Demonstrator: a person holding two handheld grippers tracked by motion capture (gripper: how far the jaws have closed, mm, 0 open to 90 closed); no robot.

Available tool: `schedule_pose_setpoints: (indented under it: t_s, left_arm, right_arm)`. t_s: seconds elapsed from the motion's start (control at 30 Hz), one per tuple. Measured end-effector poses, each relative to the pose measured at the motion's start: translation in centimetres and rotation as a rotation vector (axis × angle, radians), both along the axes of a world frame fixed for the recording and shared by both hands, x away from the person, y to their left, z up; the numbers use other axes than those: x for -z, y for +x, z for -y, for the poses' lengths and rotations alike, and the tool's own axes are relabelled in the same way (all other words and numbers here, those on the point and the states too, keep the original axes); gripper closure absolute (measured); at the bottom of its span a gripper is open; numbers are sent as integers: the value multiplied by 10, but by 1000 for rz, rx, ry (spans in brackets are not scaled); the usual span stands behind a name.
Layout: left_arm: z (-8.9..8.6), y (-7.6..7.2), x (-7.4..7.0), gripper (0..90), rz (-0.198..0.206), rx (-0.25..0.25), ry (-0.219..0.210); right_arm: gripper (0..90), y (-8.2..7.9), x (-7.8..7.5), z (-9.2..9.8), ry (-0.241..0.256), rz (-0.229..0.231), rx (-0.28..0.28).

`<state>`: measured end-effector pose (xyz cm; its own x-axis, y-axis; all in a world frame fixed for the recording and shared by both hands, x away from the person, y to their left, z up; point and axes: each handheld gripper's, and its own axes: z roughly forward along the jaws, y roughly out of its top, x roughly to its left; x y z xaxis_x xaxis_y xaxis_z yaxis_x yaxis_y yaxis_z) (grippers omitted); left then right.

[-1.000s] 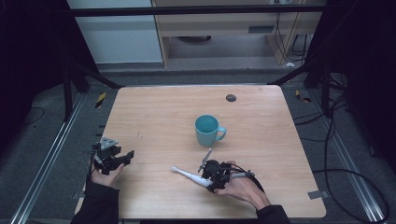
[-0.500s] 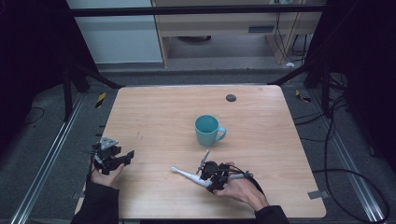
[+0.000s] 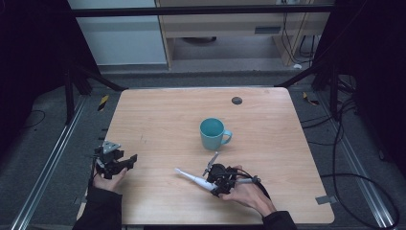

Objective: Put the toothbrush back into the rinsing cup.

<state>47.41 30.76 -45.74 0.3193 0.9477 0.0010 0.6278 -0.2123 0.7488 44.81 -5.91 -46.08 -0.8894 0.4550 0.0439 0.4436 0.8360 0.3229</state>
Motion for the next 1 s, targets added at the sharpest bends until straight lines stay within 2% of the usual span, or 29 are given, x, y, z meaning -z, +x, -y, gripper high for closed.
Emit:
schedule_pose_setpoints:
  t_s: [0.13,0.27,0.47,0.57,0.7,1.0]
  left_arm:
    - [0,0,0,403,-2,1,2]
    - [0,0,0,401,3,-1,3]
    - [0,0,0,401,4,-5,3]
    - [0,0,1,400,2,-3,5]
    - [0,0,1,398,3,-1,8]
    - [0,0,2,398,0,-3,6]
  right_arm:
    - [663,0,-6,4,58,21,9]
    - [663,-1,-15,6,136,66,30]
    - [662,0,-27,13,248,117,78]
    - [663,2,-34,18,327,159,116]
    - [662,3,-42,24,434,190,164]
    - [663,15,-61,23,520,253,216]
